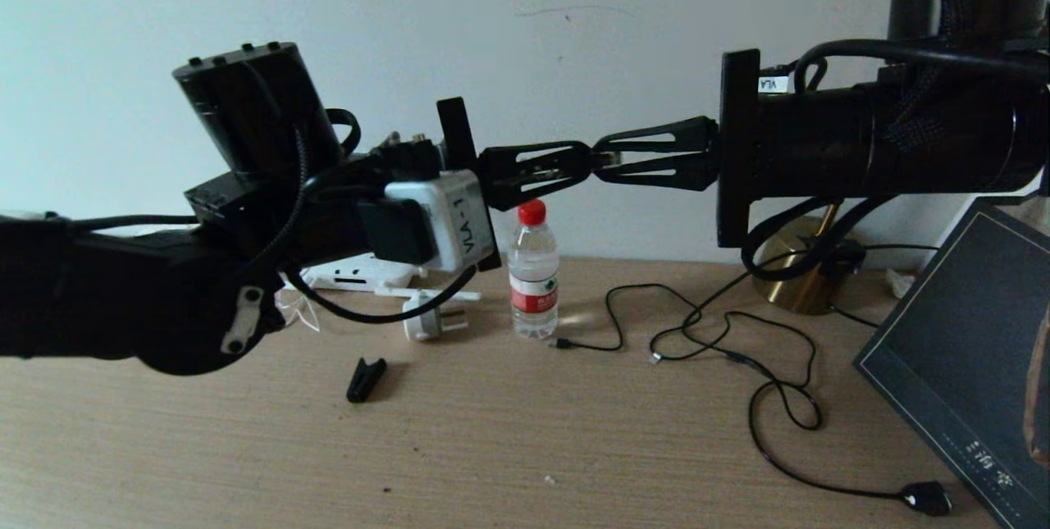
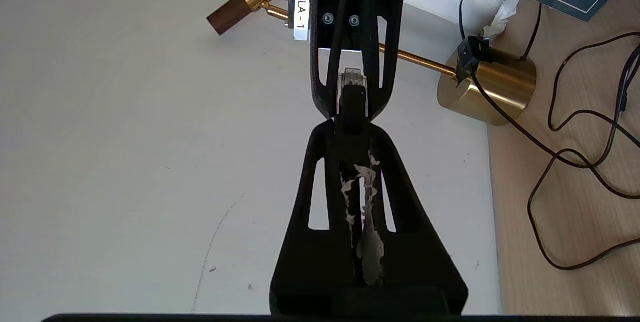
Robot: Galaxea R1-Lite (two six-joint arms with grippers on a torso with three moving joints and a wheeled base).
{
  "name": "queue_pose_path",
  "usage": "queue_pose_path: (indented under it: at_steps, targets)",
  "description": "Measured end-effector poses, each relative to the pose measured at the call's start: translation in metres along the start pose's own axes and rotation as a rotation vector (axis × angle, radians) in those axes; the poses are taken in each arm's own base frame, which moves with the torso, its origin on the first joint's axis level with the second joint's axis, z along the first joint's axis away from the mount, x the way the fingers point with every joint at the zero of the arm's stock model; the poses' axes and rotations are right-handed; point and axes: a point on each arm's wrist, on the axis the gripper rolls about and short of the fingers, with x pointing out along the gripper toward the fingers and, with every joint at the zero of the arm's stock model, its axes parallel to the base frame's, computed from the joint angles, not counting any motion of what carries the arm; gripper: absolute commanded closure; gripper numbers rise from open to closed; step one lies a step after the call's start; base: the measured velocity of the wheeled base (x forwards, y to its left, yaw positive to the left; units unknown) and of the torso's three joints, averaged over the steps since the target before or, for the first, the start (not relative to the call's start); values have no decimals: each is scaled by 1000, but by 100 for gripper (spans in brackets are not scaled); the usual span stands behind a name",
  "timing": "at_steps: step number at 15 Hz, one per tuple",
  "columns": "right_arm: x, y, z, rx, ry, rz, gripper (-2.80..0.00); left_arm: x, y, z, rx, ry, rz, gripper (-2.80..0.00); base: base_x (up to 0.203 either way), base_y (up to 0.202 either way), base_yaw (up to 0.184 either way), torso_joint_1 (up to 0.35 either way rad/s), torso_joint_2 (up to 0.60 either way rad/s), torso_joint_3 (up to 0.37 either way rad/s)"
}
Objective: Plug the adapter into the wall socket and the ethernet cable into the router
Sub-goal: Hand it to the other hand, then align cable and router interface
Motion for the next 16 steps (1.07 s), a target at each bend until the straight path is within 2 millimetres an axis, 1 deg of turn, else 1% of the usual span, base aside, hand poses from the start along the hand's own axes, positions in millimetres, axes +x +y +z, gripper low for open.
queue_pose_path:
  at_steps: [1,6,9,11,13,14,15,16]
  targets:
    - [0,0,0,1,0,-1,-280,0,0,0,0,0,0,0,0,0,0,0,0,0]
    - [1,-1,0,-6,-6,-3,-280,-2,0,0,-18,3,3,0,0,0,0,0,0,0]
    - [-6,-3,-2,-74,-75,-15,-280,-16,0,-4,-125,37,20,0,0,0,0,0,0,0]
    - [-18,-3,-5,-203,-212,-43,-280,-30,1,-9,-296,81,40,0,0,0,0,0,0,0]
    - [-32,-11,-8,-404,-410,-165,-280,-51,6,-9,-542,172,106,0,0,0,0,0,0,0]
    - [-39,-19,-9,-513,-514,-255,-280,-60,9,-5,-672,209,149,0,0,0,0,0,0,0]
    - [-50,-25,-12,-648,-641,-360,-280,-71,14,3,-825,243,200,0,0,0,0,0,0,0]
    - [-67,-24,-19,-769,-762,-439,-280,-83,17,12,-980,274,247,0,0,0,0,0,0,0]
